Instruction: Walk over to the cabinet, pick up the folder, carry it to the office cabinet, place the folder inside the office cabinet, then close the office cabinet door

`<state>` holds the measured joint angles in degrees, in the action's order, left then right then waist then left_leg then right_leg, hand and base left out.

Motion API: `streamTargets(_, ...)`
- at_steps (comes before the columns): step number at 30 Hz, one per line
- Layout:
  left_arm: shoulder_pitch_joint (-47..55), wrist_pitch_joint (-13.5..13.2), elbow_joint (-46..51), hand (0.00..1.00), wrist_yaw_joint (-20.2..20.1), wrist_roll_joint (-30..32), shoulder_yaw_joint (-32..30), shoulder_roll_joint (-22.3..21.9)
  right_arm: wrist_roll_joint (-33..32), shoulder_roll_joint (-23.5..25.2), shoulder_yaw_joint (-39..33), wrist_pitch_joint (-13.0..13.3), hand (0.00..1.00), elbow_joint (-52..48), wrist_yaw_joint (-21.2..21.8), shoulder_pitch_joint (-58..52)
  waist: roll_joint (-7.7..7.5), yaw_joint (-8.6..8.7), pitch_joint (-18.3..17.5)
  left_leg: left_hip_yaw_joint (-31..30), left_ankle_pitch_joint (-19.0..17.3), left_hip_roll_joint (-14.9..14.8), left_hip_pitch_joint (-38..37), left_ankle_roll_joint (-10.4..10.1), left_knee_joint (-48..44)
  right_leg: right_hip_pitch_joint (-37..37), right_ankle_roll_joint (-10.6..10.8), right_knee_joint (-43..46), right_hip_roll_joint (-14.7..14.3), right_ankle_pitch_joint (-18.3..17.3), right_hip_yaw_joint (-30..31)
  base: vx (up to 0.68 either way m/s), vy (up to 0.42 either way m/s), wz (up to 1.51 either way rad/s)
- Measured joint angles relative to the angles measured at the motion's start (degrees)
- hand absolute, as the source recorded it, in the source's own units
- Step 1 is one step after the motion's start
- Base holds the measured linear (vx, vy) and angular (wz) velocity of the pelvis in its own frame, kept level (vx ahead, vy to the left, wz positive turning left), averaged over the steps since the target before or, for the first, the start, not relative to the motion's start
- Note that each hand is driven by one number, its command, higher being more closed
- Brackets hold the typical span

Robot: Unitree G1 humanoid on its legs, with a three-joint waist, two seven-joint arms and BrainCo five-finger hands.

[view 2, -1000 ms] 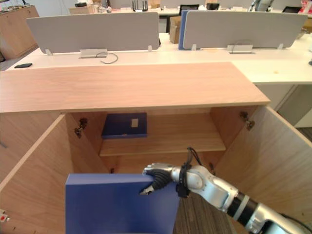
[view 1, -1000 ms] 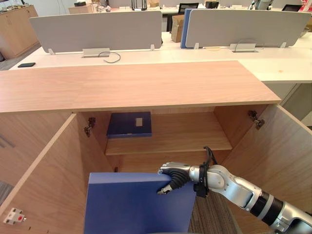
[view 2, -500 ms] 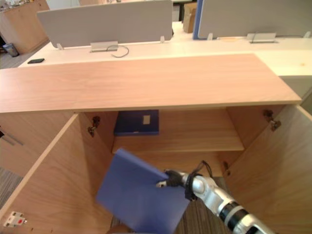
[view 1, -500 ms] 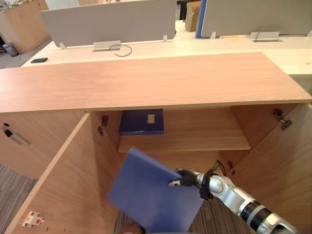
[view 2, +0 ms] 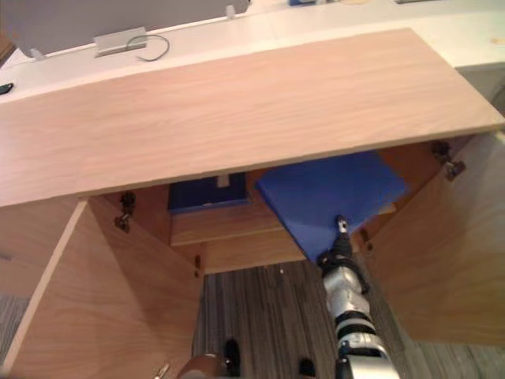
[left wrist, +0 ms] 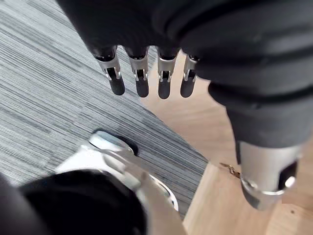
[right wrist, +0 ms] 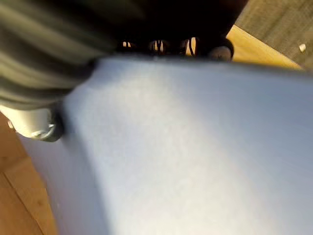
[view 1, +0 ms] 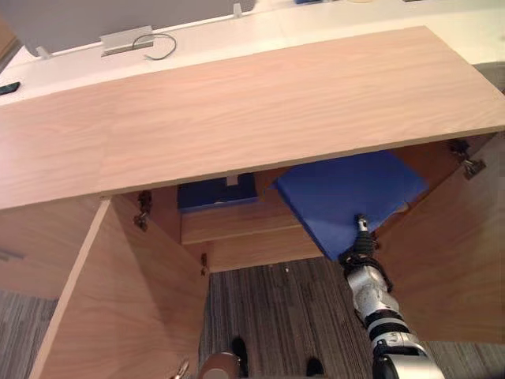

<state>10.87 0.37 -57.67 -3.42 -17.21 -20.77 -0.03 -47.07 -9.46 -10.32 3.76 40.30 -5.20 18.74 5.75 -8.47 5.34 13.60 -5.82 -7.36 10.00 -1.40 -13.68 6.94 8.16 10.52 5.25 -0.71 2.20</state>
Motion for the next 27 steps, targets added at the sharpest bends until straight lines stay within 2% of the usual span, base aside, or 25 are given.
streamTargets(1,-0.61,-0.07,-0.03,0.0,0.05,-0.31,0.1,-0.04,-2.19,0.33,-0.79,0.35,1.0,-0.03,-0.18,0.38,0.4,0.06,0.41,-0.17,-0.27,-0.51,-0.11,0.06,-0.33,1.05,0.01,2.5,-0.49,0.0,-0.31,-0.08,0.003,-0.18)
streamTargets(2,-2.02,-0.06,-0.19,0.0,0.17,-0.4,0.15,-0.31,-5.51,1.08,-3.33,1.18,1.0,-0.06,-0.59,1.95,1.64,0.28,2.56,-0.63,-1.19,-1.87,-1.14,0.14,-1.68,4.73,0.34,11.48,-1.46,-0.65,-0.88,-0.12,-0.021,-0.01)
streamTargets(3,-2.91,-0.2,-0.59,0.0,0.78,-0.92,0.51,-0.65,-9.42,1.34,-4.86,2.89,1.0,-0.14,-1.34,2.7,1.68,1.03,4.06,-1.34,-2.11,-1.76,-1.79,0.1,-3.22,6.13,-1.35,14.71,-0.77,-5.17,-2.58,-0.12,-0.035,0.08)
streamTargets(4,-3.25,-0.24,-0.65,0.0,0.99,-1.43,0.54,-0.64,-10.77,1.37,-5.37,3.79,1.0,-0.17,-2.05,3.23,1.44,1.28,4.81,-1.52,-2.86,-1.59,-1.77,0.11,-4.52,6.69,-1.77,14.98,-0.3,-6.21,-2.76,-0.14,-0.059,0.21)
streamTargets(6,-3.83,-0.72,-0.47,0.0,1.77,-2.46,0.43,0.24,-13.1,1.43,-5.96,5.36,1.0,-0.44,-3.9,4.8,-0.29,1.4,6.32,-1.96,-5.31,-0.22,0.66,-0.44,-9.83,9.42,-2.26,14.69,1.18,-6.2,-2.17,-0.13,-0.096,0.29)
streamTargets(7,-4.25,-0.9,0.05,0.0,2.15,-2.91,0.44,0.86,-15.08,1.56,-6.16,5.95,1.0,-1.86,-4.74,5.9,-1.72,2.17,7.44,-3.42,-6.82,1.29,3.69,-0.83,-14.13,11.34,-2.88,14.48,2.74,-5.92,-2.12,-0.13,-0.12,0.6)
streamTargets(8,-5.11,-1.07,0.08,0.0,2.7,-3.42,0.53,0.31,-16.41,0.91,-6.82,6.53,1.0,-3.12,-5.39,7.49,0.22,2.79,9.0,-5.45,-7.78,0.62,6.35,-1.32,-17.73,12.78,-2.9,17.02,2.72,-7.09,-3.73,-0.17,-0.131,0.67)
streamTargets(9,-5.18,-1.27,1.06,0.0,3.2,-4.5,0.69,-0.52,-17.69,0.91,-8.62,6.83,1.0,-4.46,-6.36,10.27,1.33,2.8,10.19,-6.92,-7.96,0.07,9.71,-1.69,-19.62,15.37,-3.48,18.59,2.16,-7.64,-4.91,-0.2,-0.136,0.55)
streamTargets(10,-5.24,-1.42,1.64,0.0,3.64,-5.95,0.72,-0.93,-18.32,0.43,-9.38,6.94,1.0,-5.36,-7.26,13.17,2.03,2.75,11.86,-8.16,-7.49,-0.07,12.05,-2.2,-20.41,17.56,-4.06,20.39,2.03,-8.06,-5.51,-0.17,-0.143,0.37)
streamTargets(13,-5.29,-1.47,2.26,0.0,4.54,-8.18,0.75,-1.01,-19.52,-0.15,-12.33,7.68,1.0,-6.95,-9.71,19.63,1.96,2.54,15.36,-10.48,-6.7,0.01,15.21,-2.97,-21.31,20.55,-5.23,23.46,2.07,-9.24,-7.36,-0.11,-0.152,0.38)
streamTargets(17,-5.29,-2.02,4.28,0.0,5.84,-10.39,1.02,-1.76,-18.85,-6.81,-12.62,7.37,1.0,-6.78,-13.16,32.44,2.03,2.19,19.05,-12.29,-4.33,1.26,21.83,-3.59,-21.22,28.01,-6.19,27.77,3.63,-10.13,-8.58,-0.07,-0.093,0.34)
streamTargets(19,-5.59,-2.56,4.47,0.0,6.39,-10.95,1.37,-1.72,-16.86,-10.14,-12.21,6.73,1.0,-4.02,-13.86,37.64,2.05,2.76,20.32,-13.25,-2.97,2.39,24.3,-3.99,-20.5,30.66,-6.46,29.08,4.83,-10.49,-9.28,-0.03,-0.036,0.37)
streamTargets(22,-5.61,-2.71,5.31,0.0,7.64,-11.59,2.31,-1.75,-16.49,-15.99,-8.05,4.68,1.0,3.47,-16.45,44.12,2.16,2.81,21.47,-14.03,-1.94,3.52,26.4,-4.24,-20.17,33.1,-6.61,31.28,6.21,-11.13,-9.7,0.02,0.001,0.31)
streamTargets(25,-5.62,-3.05,6.24,0.0,8.85,-11.61,5.48,-1.01,-14.18,-20.85,2.71,2.46,1.0,9.36,-17.69,48.99,2.38,3.18,22.25,-14.21,-1.29,5.21,28.29,-4.09,-19.94,35.94,-6.55,33.82,7.94,-12.16,-9.16,0.02,0.014,0.26)
streamTargets(27,-5.7,-3.23,7.28,0.0,10.1,-12.05,7.74,-0.5,-12.48,-24.04,13.06,0.42,1.0,13.85,-18.61,53.6,2.56,3.62,22.81,-14.49,-0.49,6.89,30.51,-4.0,-19.95,39.06,-6.49,36.68,9.54,-13.35,-8.82,0.0,-0.022,0.37)
